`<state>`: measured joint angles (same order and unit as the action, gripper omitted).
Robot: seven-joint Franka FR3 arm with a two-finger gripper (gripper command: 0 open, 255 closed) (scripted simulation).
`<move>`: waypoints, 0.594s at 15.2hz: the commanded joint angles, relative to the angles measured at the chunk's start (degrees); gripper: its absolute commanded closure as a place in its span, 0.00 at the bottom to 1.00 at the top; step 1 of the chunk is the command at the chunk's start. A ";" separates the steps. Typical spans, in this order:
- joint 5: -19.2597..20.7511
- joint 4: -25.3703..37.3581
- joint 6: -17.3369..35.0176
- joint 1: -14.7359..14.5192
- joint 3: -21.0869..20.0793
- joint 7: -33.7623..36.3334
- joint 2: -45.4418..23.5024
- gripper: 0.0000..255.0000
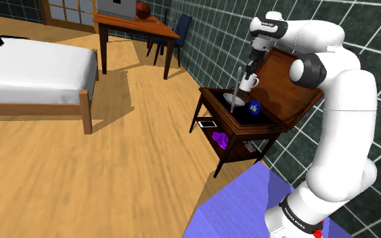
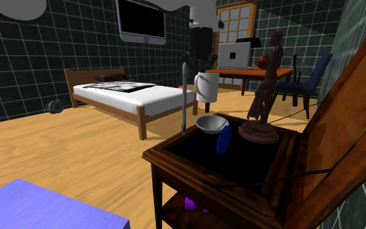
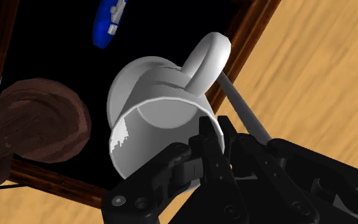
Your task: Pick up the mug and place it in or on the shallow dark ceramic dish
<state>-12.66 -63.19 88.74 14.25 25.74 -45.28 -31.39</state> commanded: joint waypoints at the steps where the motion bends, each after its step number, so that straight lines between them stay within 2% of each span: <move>1: -3.53 22.33 -9.94 5.73 -1.62 1.14 -12.13 1.00; 4: -2.66 15.38 -5.67 4.12 -1.50 0.69 -9.64 1.00; 9: -2.14 7.62 -0.24 2.34 -1.14 0.16 -7.55 1.00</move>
<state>-14.89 -54.05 87.38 16.93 24.54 -45.03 -39.33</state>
